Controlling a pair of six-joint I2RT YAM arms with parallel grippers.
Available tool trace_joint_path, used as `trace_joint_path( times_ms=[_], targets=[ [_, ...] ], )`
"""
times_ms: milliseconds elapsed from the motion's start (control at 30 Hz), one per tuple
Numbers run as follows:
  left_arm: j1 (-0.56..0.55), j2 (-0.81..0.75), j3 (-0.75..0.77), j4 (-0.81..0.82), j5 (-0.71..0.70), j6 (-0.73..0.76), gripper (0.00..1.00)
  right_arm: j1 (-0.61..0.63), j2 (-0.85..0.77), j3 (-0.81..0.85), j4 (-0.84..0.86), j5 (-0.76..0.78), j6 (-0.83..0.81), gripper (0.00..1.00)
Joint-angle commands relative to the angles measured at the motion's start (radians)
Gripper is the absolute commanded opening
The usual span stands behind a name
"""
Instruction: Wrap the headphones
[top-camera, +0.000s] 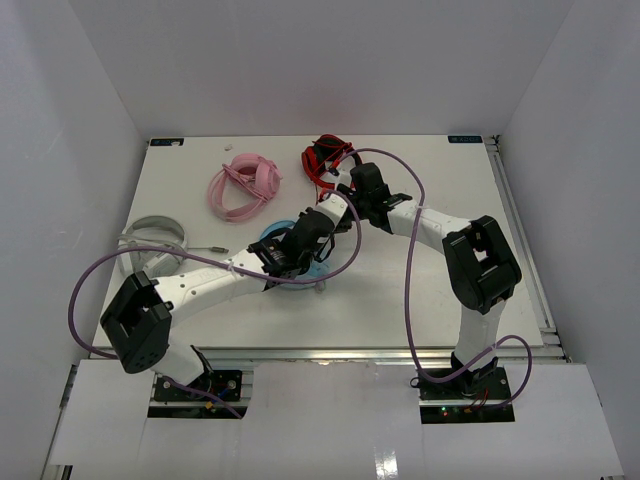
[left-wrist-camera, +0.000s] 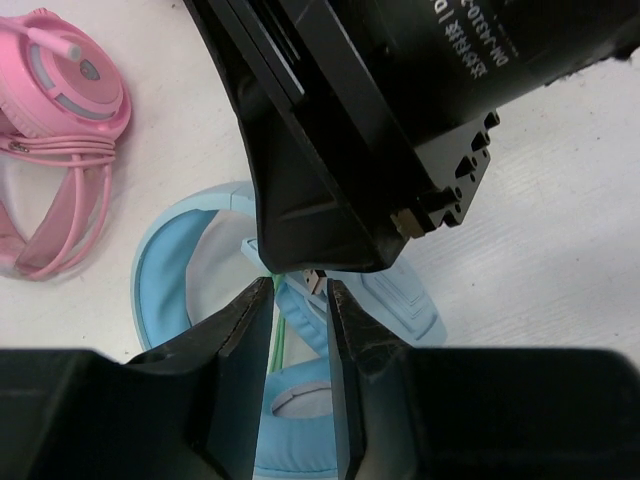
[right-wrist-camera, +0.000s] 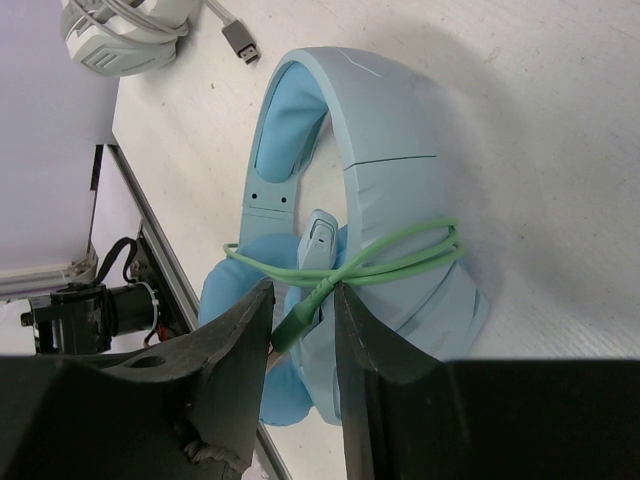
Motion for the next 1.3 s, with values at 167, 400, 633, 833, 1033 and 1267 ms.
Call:
trace_joint_path(
  times_ms=[167,400,633,833,1033,1267],
  targets=[
    [-0.006,0.006,-0.011,0.068,-0.007,0.024,0.37,0.004,-0.006,0.004,0.039,-0.023,0.013,0.37],
    [-0.006,0.025,-0.008,0.078,-0.003,0.024,0.36,0.003,-0.001,0.001,0.042,-0.025,0.013,0.37],
    [-0.006,0.049,-0.028,0.094,-0.024,0.019,0.35,0.004,-0.008,-0.002,0.042,-0.026,0.013,0.37],
    [-0.006,0.071,-0.023,0.107,-0.063,0.024,0.35,0.003,-0.015,-0.005,0.041,-0.027,0.013,0.37],
    [-0.006,0.105,-0.011,0.108,-0.088,0.024,0.36,0.003,-0.021,-0.011,0.042,-0.027,0.009,0.37],
    [-0.006,0.127,-0.01,0.126,-0.123,0.029,0.33,0.003,-0.03,-0.017,0.044,-0.038,0.004,0.37]
  ],
)
